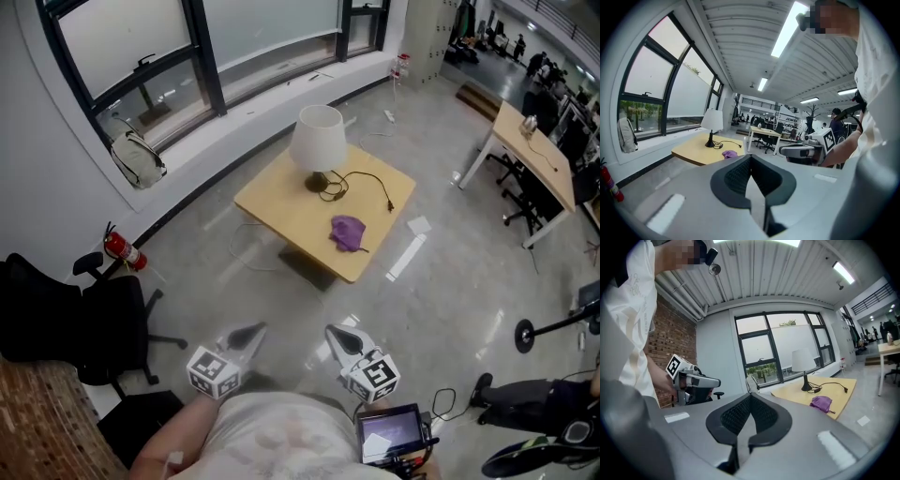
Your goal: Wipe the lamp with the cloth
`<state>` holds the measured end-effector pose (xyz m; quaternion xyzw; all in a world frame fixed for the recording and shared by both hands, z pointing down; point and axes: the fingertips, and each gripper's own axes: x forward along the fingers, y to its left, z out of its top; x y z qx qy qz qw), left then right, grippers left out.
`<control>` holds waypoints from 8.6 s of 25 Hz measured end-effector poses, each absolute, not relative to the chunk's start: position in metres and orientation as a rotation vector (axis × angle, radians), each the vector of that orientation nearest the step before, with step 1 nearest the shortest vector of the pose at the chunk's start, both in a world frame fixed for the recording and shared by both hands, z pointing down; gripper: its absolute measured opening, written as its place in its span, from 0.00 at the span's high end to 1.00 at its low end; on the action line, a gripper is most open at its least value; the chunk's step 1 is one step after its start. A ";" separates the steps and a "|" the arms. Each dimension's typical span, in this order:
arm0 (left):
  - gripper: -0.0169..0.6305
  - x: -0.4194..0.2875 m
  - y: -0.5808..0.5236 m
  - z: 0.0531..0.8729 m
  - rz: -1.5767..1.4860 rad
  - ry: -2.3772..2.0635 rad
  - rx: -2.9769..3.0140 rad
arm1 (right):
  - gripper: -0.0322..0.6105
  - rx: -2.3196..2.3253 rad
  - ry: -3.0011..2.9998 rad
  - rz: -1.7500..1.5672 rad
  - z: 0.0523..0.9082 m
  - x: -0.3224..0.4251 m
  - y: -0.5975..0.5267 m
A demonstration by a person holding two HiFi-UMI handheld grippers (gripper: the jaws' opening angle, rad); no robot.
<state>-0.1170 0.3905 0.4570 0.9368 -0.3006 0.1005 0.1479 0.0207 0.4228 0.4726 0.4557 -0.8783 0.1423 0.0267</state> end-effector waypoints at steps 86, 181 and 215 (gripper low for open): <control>0.97 0.073 0.005 0.509 0.517 -0.124 2.802 | 0.89 1.757 -1.899 0.868 0.655 0.196 0.080; 0.97 0.036 -0.081 0.405 0.264 0.541 2.887 | 0.78 2.315 -1.938 0.676 0.506 0.149 -0.049; 0.97 0.088 -0.084 0.366 0.320 0.143 2.951 | 0.79 2.029 -2.033 0.840 0.547 0.246 -0.103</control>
